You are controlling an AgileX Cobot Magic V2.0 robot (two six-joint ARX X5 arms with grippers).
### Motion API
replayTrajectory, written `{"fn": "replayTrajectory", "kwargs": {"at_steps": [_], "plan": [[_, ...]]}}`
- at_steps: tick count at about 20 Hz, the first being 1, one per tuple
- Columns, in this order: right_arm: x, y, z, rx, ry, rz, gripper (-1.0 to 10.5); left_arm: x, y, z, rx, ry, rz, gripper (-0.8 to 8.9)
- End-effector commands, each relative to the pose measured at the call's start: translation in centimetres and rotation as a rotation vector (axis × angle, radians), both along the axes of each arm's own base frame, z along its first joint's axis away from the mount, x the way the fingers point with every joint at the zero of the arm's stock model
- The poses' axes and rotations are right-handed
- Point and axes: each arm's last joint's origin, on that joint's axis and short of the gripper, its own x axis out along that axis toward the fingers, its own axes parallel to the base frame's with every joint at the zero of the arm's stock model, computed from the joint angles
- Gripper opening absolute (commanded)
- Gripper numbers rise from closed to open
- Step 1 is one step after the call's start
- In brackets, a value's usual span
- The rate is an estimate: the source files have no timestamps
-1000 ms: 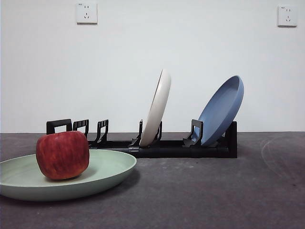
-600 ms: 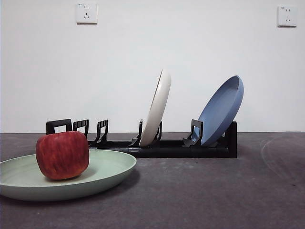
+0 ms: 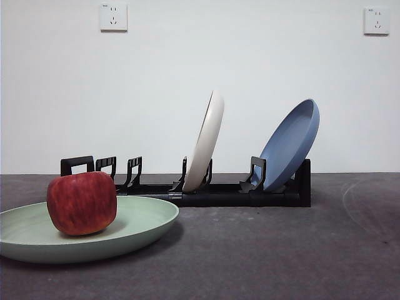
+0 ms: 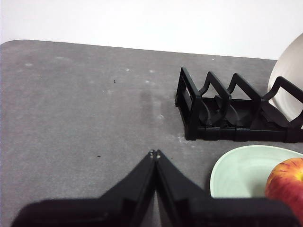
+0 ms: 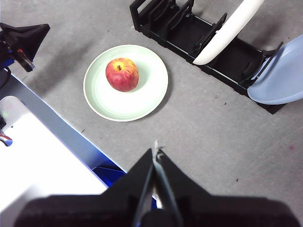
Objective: Take the green plate from the plate rack,put the plate on the table,take the apple from the table,put the apple in the plate
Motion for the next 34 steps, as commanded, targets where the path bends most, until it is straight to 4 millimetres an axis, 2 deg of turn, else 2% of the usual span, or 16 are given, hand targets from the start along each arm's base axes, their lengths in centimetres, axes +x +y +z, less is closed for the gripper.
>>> {"fn": "replayTrajectory", "kwargs": {"at_steps": [1,26,31,34], "plan": [[0.0,-0.1,-0.3,-0.024,0.018,-0.007,0.0,0.0,0.0,-0.2,-0.005,-0.001,0.006,-0.03],[0.0,-0.1,-0.3,-0.035,0.006,0.001,0.0,0.5,0.0,-1.0,-0.002,0.101,0.006,-0.03],[0.5,-0.3,-0.3,-0.103,-0.108,-0.154,0.0,0.6,0.0,-1.1,-0.001,0.120,0.006,-0.03],[2.1,0.0,-0.1,-0.107,-0.253,-0.314,0.0,0.6,0.0,-1.3,0.000,0.137,0.007,-0.03]]}}
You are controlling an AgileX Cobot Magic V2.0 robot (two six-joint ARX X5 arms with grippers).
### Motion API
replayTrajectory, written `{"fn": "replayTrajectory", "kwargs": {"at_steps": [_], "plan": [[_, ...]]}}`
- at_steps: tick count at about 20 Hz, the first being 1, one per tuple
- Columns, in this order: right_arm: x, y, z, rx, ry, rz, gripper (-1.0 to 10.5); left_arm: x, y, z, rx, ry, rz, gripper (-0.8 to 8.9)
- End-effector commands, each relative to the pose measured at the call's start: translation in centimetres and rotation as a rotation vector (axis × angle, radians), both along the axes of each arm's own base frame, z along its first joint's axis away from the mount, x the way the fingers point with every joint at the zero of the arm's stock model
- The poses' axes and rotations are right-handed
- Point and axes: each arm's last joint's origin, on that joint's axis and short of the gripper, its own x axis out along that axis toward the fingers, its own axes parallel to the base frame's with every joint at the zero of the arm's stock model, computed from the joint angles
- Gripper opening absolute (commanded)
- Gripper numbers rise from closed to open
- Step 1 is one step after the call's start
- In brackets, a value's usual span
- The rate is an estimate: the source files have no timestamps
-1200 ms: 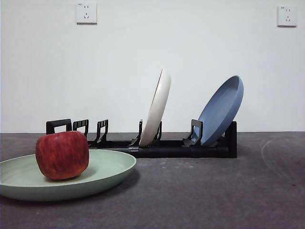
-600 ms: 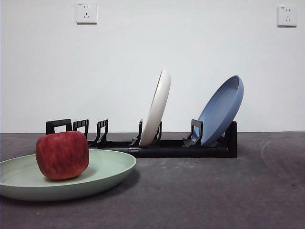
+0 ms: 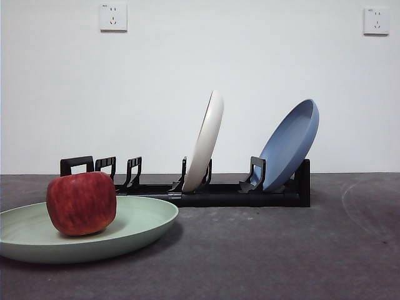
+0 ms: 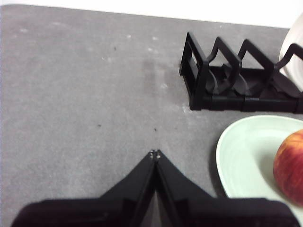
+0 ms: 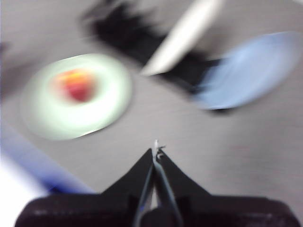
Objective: Take the green plate from the plate rack,put the plate on the table,take the apple from the table,put the apple in the plate
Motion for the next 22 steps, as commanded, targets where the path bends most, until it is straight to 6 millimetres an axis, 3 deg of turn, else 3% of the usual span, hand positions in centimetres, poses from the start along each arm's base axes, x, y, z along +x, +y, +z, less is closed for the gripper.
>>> {"fn": "replayTrajectory", "kwargs": {"at_steps": [1,4,7,9,12,16,22], "plan": [[2.2,0.3,-0.2,0.023,-0.124,-0.143,0.0,0.1,0.0,-0.3,-0.004,0.015,0.007,-0.03],[5.9,-0.6,-2.0,0.165,-0.173,-0.171,0.0,0.1,0.0,-0.5,-0.003,0.033,0.007,-0.03],[9.4,-2.6,-6.8,0.295,-0.196,-0.065,0.0,0.2,0.0,-0.6,-0.003,0.050,0.007,-0.03],[10.4,-4.7,-10.9,0.325,-0.223,-0.078,0.0,0.2,0.0,-0.7,-0.002,0.062,0.007,-0.03],[9.2,-8.4,-16.7,0.322,-0.246,-0.224,0.0,0.3,0.0,-0.9,-0.002,0.079,0.007,-0.03],[4.8,-12.4,-22.6,0.301,-0.332,-0.408,0.0,0.4,0.0,-0.9,-0.002,0.081,0.007,-0.03],[0.4,-13.3,-28.4,0.318,-0.556,-0.464,0.0,0.4,0.0,-0.9,-0.002,0.084,0.007,-0.03]]}}
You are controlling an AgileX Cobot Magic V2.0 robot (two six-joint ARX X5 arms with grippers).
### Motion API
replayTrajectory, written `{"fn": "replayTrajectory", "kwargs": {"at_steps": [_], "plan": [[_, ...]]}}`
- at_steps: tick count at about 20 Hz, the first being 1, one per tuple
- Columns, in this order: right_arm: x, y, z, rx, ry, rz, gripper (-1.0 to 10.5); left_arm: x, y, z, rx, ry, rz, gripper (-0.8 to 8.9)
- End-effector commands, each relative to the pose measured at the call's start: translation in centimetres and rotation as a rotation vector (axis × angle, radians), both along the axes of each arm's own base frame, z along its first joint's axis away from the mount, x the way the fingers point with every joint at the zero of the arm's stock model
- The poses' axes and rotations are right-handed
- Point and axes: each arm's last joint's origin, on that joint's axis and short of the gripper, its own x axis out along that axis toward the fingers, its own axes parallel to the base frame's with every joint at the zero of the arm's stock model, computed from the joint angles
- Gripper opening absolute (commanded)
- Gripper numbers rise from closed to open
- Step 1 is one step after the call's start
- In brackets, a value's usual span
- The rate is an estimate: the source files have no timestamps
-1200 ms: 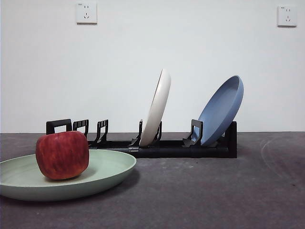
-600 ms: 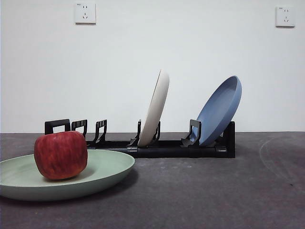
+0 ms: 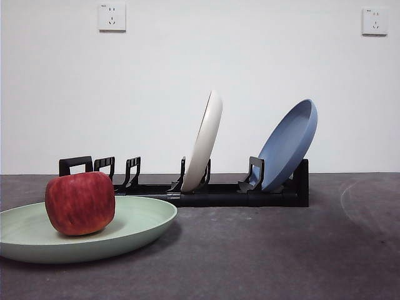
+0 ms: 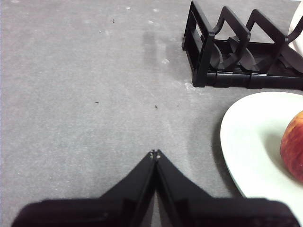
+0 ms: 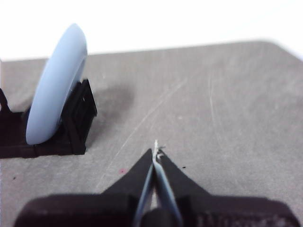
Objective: Take the green plate from the plate rack,put the plate on the table,take the apple from the table,put the apple in the plate
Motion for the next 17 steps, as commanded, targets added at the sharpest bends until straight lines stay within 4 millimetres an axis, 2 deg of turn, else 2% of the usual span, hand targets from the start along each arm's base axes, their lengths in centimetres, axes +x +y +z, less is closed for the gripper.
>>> {"fn": "replayTrajectory", "kwargs": {"at_steps": [1,8,17], "plan": [[-0.7,0.0,-1.4,-0.003,-0.048,-0.002,0.0,0.0,0.0,-0.2,-0.004,0.001,0.007,-0.03],[-2.0,-0.1,-3.0,-0.025,0.049,-0.033,0.0,0.0,0.0,-0.2,-0.004,0.001,0.008,-0.03],[-2.0,-0.1,-2.9,-0.022,0.029,-0.039,0.0,0.0,0.0,-0.2,-0.004,-0.003,0.008,-0.03]]}}
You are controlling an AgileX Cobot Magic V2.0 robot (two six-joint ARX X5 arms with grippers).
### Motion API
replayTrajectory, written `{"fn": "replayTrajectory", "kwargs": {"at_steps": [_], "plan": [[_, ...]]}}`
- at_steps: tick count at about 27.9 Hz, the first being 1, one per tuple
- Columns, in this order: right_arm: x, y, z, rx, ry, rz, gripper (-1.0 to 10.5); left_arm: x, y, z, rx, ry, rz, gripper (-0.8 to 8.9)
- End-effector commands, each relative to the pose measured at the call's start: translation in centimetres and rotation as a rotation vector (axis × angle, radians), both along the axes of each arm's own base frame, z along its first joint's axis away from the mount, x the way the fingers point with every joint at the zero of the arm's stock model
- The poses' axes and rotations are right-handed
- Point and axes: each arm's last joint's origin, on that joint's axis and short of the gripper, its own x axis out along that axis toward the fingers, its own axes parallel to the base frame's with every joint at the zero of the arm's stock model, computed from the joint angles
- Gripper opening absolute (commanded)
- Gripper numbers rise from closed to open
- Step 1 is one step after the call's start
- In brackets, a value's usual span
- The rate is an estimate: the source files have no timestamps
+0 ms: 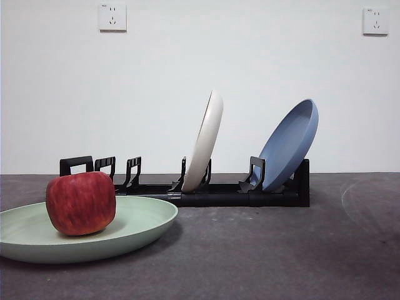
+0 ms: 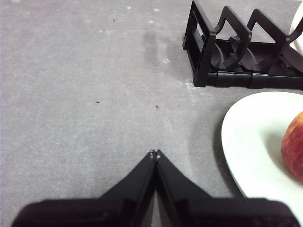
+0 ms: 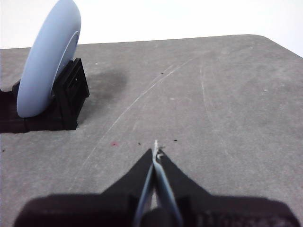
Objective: Take the green plate from the plate rack,put the plate on the table,take the apple from the table,put the apple in the plate
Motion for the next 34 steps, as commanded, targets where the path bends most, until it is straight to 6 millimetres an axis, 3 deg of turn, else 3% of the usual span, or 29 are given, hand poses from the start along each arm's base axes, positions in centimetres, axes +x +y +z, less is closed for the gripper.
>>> {"fn": "replayTrajectory", "kwargs": {"at_steps": [1,16,25,34], "plan": [[0.1,0.0,-0.3,-0.001,0.002,-0.005,0.0,0.0,0.0,-0.2,-0.004,-0.003,0.007,-0.03],[0.1,0.0,-0.3,-0.001,0.003,-0.005,0.0,0.0,0.0,-0.1,-0.004,-0.009,0.006,-0.03],[0.1,0.0,-0.3,-0.001,0.003,-0.005,0.0,-0.9,0.1,1.7,-0.012,-0.234,0.006,-0.03],[0.1,0.0,-0.3,-0.001,0.003,-0.005,0.0,-0.9,0.1,1.7,-0.012,-0.235,0.005,-0.03]]}}
